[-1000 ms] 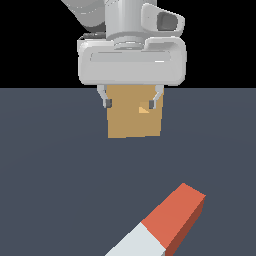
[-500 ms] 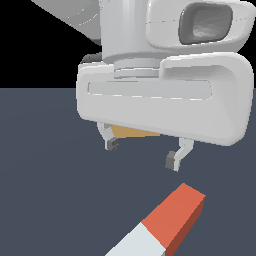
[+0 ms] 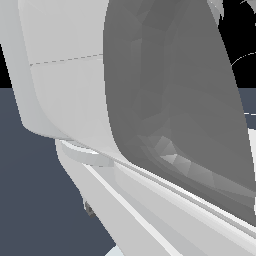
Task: Insert the peg into the horizontal hole in a box.
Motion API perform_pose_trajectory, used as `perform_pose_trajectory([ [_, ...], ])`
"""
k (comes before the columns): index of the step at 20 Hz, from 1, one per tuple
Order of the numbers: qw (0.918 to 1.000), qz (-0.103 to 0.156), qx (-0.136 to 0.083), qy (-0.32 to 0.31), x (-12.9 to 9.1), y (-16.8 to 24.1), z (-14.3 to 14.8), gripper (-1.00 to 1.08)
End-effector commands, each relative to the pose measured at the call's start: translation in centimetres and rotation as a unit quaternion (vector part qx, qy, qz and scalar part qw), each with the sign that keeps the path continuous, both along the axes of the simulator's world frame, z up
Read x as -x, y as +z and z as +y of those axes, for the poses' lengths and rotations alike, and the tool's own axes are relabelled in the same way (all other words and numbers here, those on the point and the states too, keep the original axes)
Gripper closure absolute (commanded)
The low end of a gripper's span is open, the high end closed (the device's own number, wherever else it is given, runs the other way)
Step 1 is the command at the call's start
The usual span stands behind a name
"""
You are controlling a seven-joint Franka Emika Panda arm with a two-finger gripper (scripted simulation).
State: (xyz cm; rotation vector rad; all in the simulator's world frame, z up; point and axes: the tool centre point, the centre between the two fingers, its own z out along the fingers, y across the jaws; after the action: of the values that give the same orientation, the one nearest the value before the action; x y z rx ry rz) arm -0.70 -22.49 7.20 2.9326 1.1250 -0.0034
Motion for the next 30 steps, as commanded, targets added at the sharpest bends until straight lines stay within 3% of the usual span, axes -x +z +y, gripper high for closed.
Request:
perform_pose_trajectory([
  [1,0.9999,-0.001,0.000,-0.016,0.3,-0.4,-0.7,-0.92],
  [10,0.9999,0.000,0.000,-0.016,0.4,-0.8,-0.8,-0.92],
  [24,0.9999,-0.001,-0.001,-0.015,0.4,-5.4,-0.6,-0.92],
  [25,0.9999,-0.001,-0.001,-0.015,0.4,-5.4,-0.6,1.08],
  [30,0.9999,-0.001,-0.001,-0.015,0.4,-5.4,-0.6,1.08],
])
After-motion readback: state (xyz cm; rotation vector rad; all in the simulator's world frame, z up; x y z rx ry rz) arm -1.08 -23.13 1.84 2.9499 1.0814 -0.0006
